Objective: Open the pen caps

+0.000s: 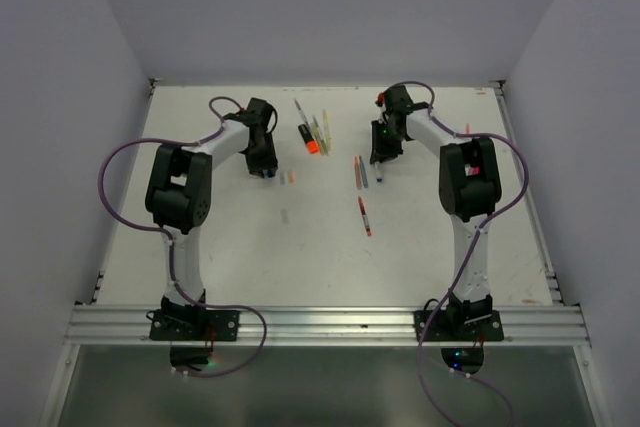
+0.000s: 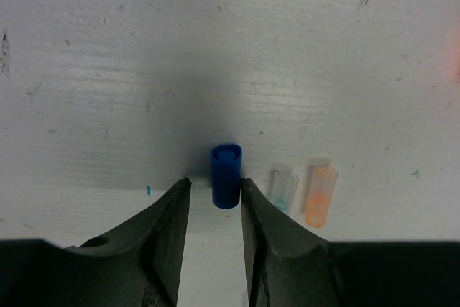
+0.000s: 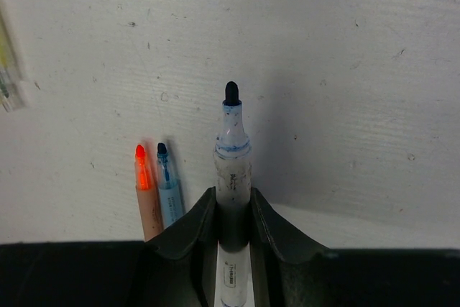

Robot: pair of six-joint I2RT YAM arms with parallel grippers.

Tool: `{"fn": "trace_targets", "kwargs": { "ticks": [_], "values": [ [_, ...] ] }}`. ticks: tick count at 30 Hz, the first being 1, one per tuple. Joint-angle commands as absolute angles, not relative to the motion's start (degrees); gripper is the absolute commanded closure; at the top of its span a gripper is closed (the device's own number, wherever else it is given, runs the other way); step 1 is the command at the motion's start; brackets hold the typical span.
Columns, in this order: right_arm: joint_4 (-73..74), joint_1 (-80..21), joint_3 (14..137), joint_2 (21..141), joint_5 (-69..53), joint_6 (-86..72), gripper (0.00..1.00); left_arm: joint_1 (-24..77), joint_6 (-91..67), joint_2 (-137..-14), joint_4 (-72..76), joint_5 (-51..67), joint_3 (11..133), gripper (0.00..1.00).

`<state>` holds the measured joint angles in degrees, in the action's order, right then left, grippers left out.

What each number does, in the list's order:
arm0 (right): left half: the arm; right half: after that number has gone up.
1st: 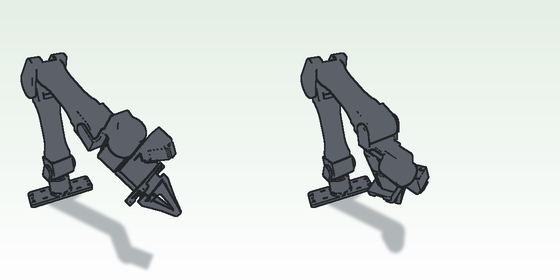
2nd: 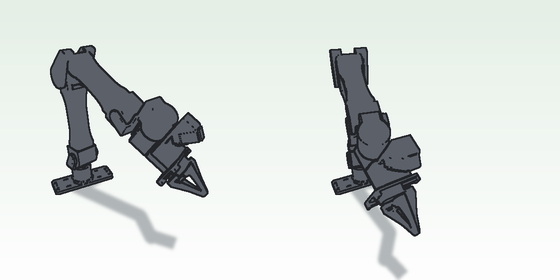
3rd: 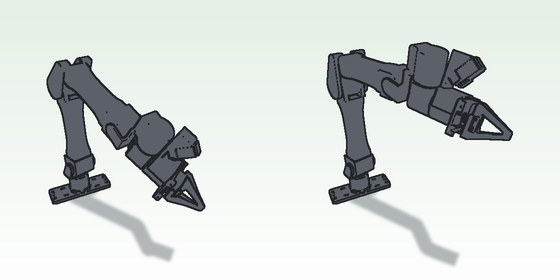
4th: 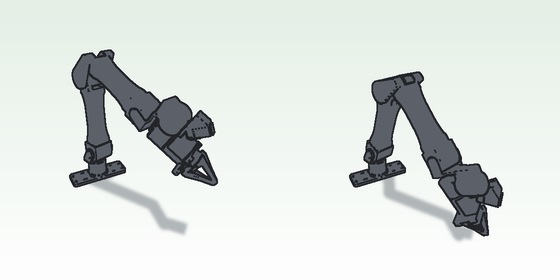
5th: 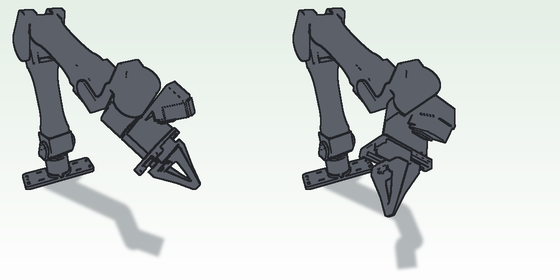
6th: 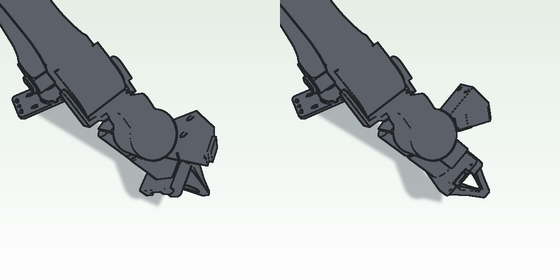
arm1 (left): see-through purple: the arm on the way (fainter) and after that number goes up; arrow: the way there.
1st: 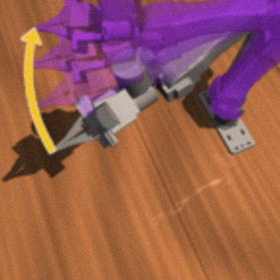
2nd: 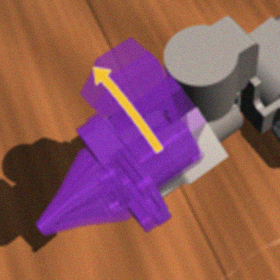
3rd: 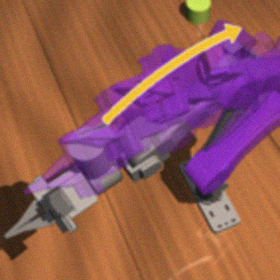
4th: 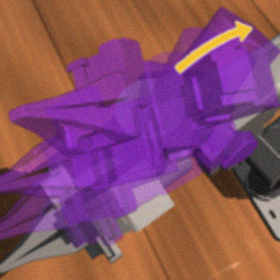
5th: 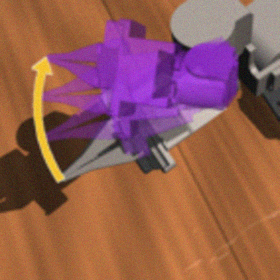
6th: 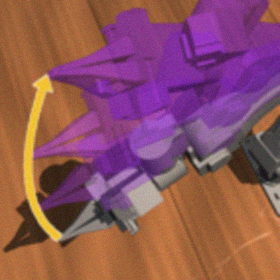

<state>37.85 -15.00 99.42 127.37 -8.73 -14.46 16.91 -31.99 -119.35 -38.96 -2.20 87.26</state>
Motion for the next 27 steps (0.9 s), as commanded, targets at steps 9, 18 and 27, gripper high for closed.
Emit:
{"fn": "trace_targets", "kwargs": {
  "ticks": [9,18,27],
  "values": [
    [39.81,-15.82,98.7,128.06,-10.98,-13.8,0.67,16.17,-31.29,-120.15,-40.69,-4.83,84.55,0.56],
    [40.51,-15.65,100.36,125.77,-10.9,-14.68,0.57,15.38,-31.38,-116.55,-40.08,-3.52,83.67,0.46],
    [45.87,-15.56,109.33,125.33,-9.23,-15.21,0.53,15.38,-33.13,-110.58,-38.94,-0.26,82.88,0.37]
  ]
}}
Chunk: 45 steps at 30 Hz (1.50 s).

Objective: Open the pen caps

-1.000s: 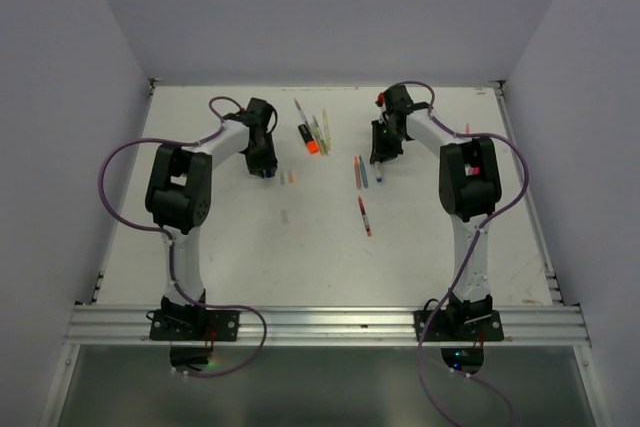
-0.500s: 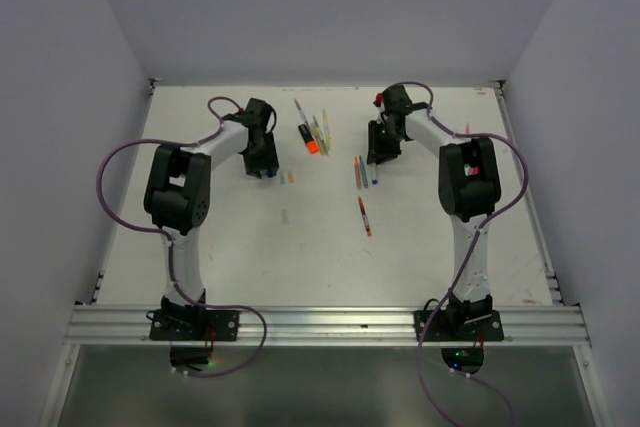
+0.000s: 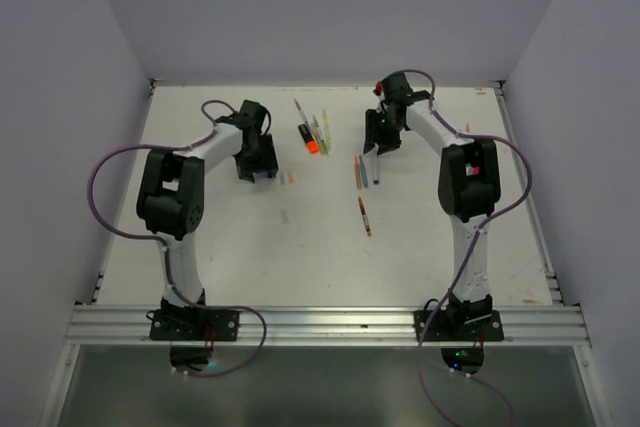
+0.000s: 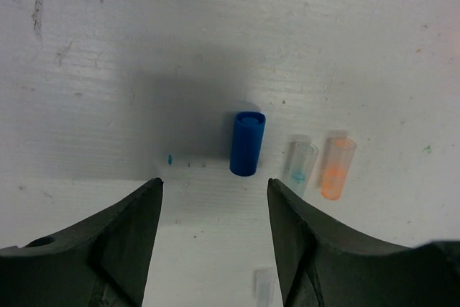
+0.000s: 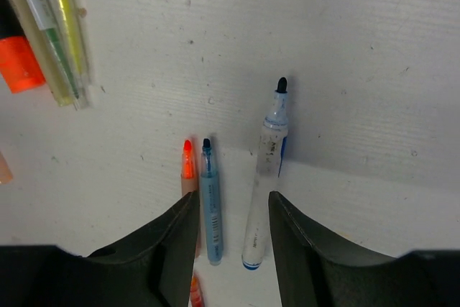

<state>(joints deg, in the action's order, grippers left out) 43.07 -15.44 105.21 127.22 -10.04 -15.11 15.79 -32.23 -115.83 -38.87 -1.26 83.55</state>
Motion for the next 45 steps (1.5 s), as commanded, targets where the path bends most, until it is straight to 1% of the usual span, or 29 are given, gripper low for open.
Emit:
{"fn": "trace_targets", "kwargs": {
  "ticks": [1,7,12,13,17,19,23,30,38,45],
  "values": [
    [46.75,-15.56,109.94,125.33,-9.05,-14.94,0.53,15.38,-33.48,-109.96,-38.76,1.13,82.53,0.36],
    [46.93,-17.13,114.43,126.3,-8.35,-13.27,0.52,15.29,-35.68,-104.42,-37.88,2.02,81.56,0.33],
    [47.81,-21.61,123.38,129.81,-8.26,-12.22,0.52,15.38,-35.33,-100.12,-39.02,1.76,82.53,0.32],
    [47.9,-23.45,126.44,131.21,-7.74,-11.78,0.52,15.38,-35.85,-99.5,-38.68,2.19,81.92,0.32],
    [46.41,-26.1,130.51,134.2,-6.77,-12.65,0.52,15.38,-38.4,-94.84,-36.31,3.34,77.35,0.32],
    [44.57,-27.33,130.87,135.34,-6.59,-13.01,0.52,15.38,-38.67,-92.12,-35.86,3.6,74.98,0.32],
    [43.42,-30.4,132.01,137.1,-2.82,-10.47,0.45,15.38,-38.32,-89.12,-37.35,2.55,73.04,0.32],
    [41.66,-33.22,132.54,139.04,1.22,-9.14,0.42,15.38,-39.81,-85.17,-36.65,3.25,69.0,0.32],
    [41.4,-33.75,134.91,141.68,1.32,-9.05,0.45,15.38,-40.78,-82.27,-36.83,2.81,66.27,0.32],
    [37.88,-34.8,133.77,142.29,3.51,-8.88,0.48,15.38,-41.05,-79.46,-37.0,2.02,64.78,0.32]
  ]
}}
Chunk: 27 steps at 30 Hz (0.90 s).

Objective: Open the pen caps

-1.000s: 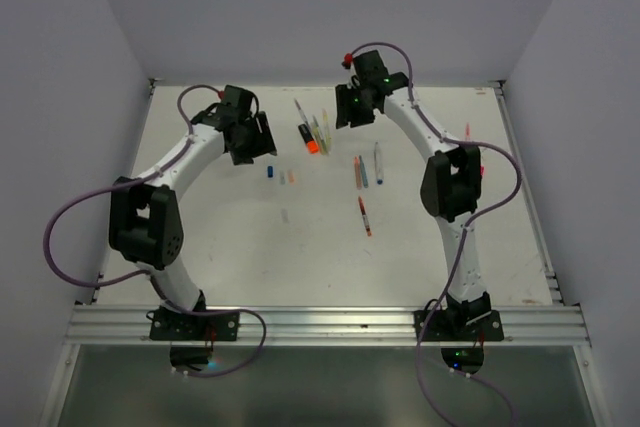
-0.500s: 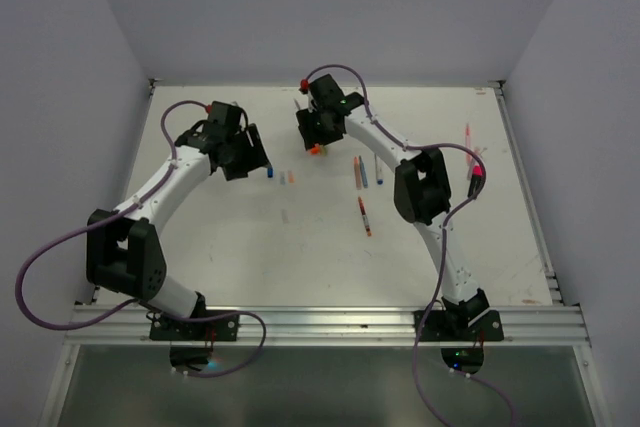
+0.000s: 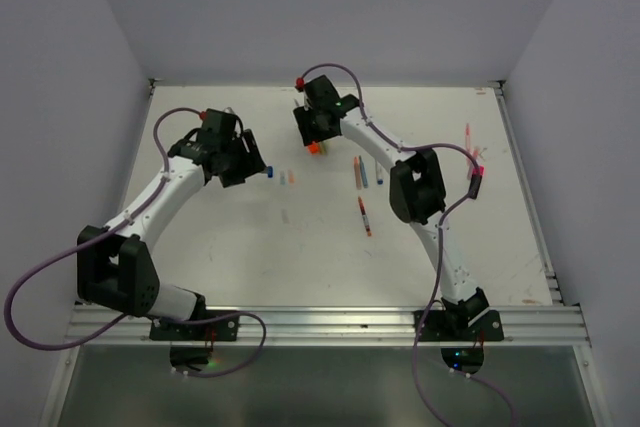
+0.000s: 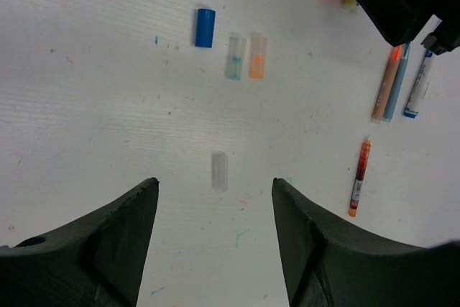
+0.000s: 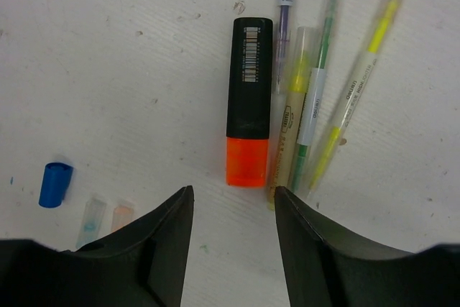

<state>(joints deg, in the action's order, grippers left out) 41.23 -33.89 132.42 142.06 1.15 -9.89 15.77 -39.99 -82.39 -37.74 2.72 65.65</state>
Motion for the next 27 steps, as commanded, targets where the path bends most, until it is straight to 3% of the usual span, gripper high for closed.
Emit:
{"fn": "trace_targets", "kwargs": {
  "ticks": [1,27],
  "values": [
    [37.62,-34.89,133.94,142.64,3.69,-8.96,0.48,15.38,-41.13,-79.19,-36.91,1.85,64.6,0.32],
    [37.97,-36.04,134.04,146.16,7.03,-9.67,0.52,15.38,-39.99,-77.08,-36.56,2.55,62.93,0.32]
  ]
}}
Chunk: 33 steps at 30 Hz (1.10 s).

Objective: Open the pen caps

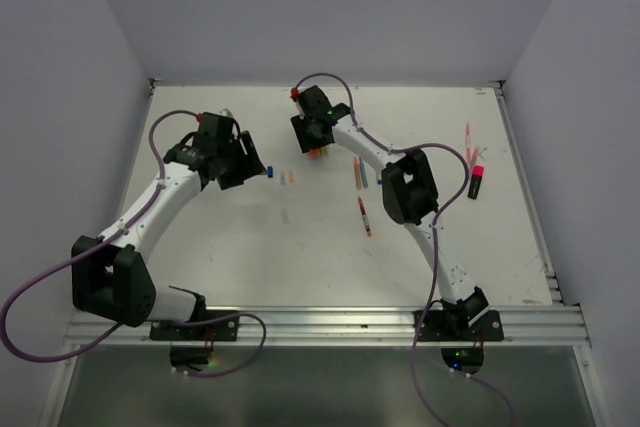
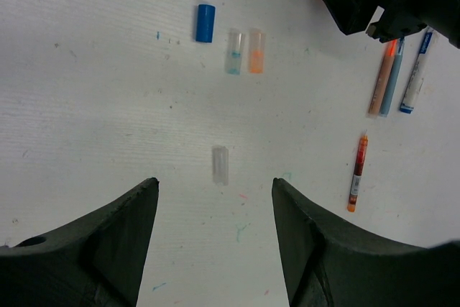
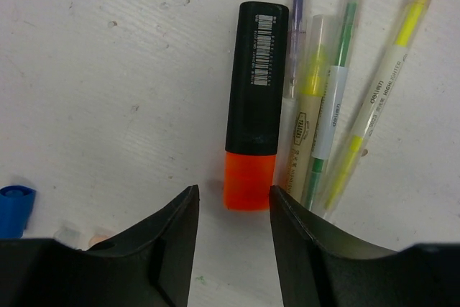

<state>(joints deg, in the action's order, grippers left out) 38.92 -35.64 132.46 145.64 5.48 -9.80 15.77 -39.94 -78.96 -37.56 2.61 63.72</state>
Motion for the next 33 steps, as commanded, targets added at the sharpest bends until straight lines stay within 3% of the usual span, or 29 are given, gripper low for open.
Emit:
{"fn": "trace_targets", "kwargs": {
  "ticks": [1,23,26,29,33],
  "values": [
    [37.88,-36.04,133.95,146.08,6.94,-9.58,0.53,15.38,-39.99,-77.08,-36.56,2.64,62.93,0.32],
    [38.32,-36.39,136.67,149.68,8.44,-12.13,0.63,15.38,-39.46,-77.25,-36.91,2.72,63.11,0.32],
    [38.5,-36.39,136.41,149.59,7.74,-12.3,0.73,15.38,-39.46,-77.25,-36.83,2.73,63.11,0.32],
    [36.22,-36.39,132.91,147.75,6.25,-12.31,0.89,15.38,-39.64,-77.34,-36.91,2.46,63.28,0.32],
    [33.66,-36.47,129.9,145.46,4.66,-12.04,0.99,15.29,-40.17,-77.26,-37.09,2.2,64.16,0.33]
  ]
}}
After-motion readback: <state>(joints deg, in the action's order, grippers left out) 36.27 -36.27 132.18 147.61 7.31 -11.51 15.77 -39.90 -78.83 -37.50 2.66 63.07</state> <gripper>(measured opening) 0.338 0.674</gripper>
